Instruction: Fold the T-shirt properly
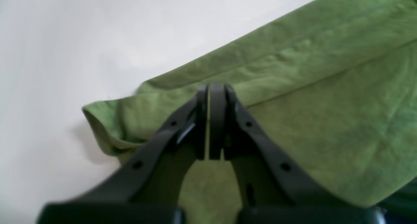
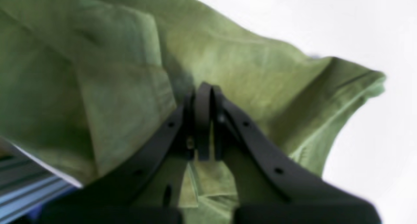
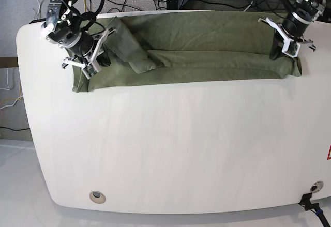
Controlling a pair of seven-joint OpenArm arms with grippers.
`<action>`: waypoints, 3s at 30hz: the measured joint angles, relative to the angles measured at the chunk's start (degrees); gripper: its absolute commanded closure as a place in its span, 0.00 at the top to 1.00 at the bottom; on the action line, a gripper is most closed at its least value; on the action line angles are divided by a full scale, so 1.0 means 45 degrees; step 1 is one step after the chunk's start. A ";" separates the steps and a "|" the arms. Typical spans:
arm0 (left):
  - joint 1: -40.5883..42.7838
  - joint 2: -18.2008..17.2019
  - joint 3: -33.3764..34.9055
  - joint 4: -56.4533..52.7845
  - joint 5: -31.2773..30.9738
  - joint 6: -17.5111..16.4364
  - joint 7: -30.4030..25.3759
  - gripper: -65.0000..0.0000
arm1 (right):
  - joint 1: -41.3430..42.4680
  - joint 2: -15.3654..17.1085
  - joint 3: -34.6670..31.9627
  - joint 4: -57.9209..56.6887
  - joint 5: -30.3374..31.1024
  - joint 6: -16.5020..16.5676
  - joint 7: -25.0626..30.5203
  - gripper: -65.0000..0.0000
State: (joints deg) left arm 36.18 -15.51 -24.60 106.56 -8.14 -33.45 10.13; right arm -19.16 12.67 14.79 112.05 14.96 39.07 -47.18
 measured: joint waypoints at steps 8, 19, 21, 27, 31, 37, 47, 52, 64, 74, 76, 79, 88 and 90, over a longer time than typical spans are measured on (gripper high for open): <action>0.0330 0.1030 0.0029 -0.0918 0.0661 -0.0005 -0.0845 0.00 | -0.1287 -0.0928 0.0063 -0.0223 -0.1991 0.0049 0.2161 0.00; -0.1763 0.0321 0.0636 -0.4454 0.0427 -0.0053 -0.1205 0.00 | -0.0087 -0.0398 0.0112 -0.4512 -0.1205 0.0311 0.5051 0.00; -0.2589 -0.0010 0.1010 -0.5027 0.0447 -0.0029 -0.1161 0.00 | 0.0578 -0.0355 0.0126 -0.5299 -0.0918 0.0418 0.5231 0.00; -0.4376 -0.0379 0.1676 -0.6518 0.0287 -0.0068 -0.1287 0.00 | 0.2176 -0.0063 0.0049 -0.6654 -0.0942 0.0437 0.5153 0.00; -0.4415 -0.0636 0.1715 -0.5761 0.0321 -0.0141 0.0214 0.00 | 0.2497 -0.0092 0.0039 -0.6654 -0.1127 0.0413 0.4877 0.00; -0.4328 -0.0869 -0.0306 -0.3351 -0.1103 -0.0087 0.3259 0.68 | 0.2521 -0.0107 0.0034 -0.6674 -0.1146 0.0325 0.4915 0.00; -0.6188 -0.1273 -0.2074 -0.3449 -0.2516 0.0029 0.6047 0.65 | 0.2477 -0.0058 -0.0505 -0.6659 -0.1224 0.0078 0.5163 0.00; -0.7747 -0.1175 -0.1987 -0.5498 -0.2375 0.0073 0.6183 0.65 | 0.2506 -0.0068 -0.0661 -0.6659 -0.1229 0.0073 0.5158 0.00; -0.8563 -0.1282 -0.0617 -0.7567 -0.2414 0.0083 0.6130 0.20 | 0.2506 -0.0068 -0.0665 -0.6659 -0.1224 0.0073 0.5163 0.00; -0.7834 -0.1564 -0.0714 -0.6887 -0.2487 0.0015 0.6125 0.00 | 0.2312 -0.0097 -0.0651 -0.6567 -0.1132 -0.0010 0.5260 0.00; -0.7057 -0.1559 -0.1078 -0.5843 -0.2535 -0.0005 0.6130 0.00 | 0.2293 -0.0097 -0.0641 -0.6567 -0.1132 -0.0015 0.5285 0.00; -0.5746 -0.1452 -0.1880 -0.4172 -0.2584 -0.0019 0.6105 0.00 | 0.2268 -0.0097 -0.0636 -0.6567 -0.1127 -0.0010 0.5348 0.00; -0.2948 -0.0981 -0.2429 -0.2890 -0.2545 -0.0078 0.6115 0.00 | 0.2273 -0.0097 -0.0631 -0.6567 -0.1122 -0.0010 0.5338 0.00; -0.2676 -0.1015 -0.2424 -0.2895 -0.2501 -0.0049 0.6130 0.14 | 0.2268 -0.0097 -0.0631 -0.6567 -0.1122 -0.0010 0.5343 0.00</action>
State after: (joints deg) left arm 24.14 -20.08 -35.51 93.54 -19.40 -33.67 37.71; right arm -8.95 12.23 11.94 82.50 9.91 39.03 -23.14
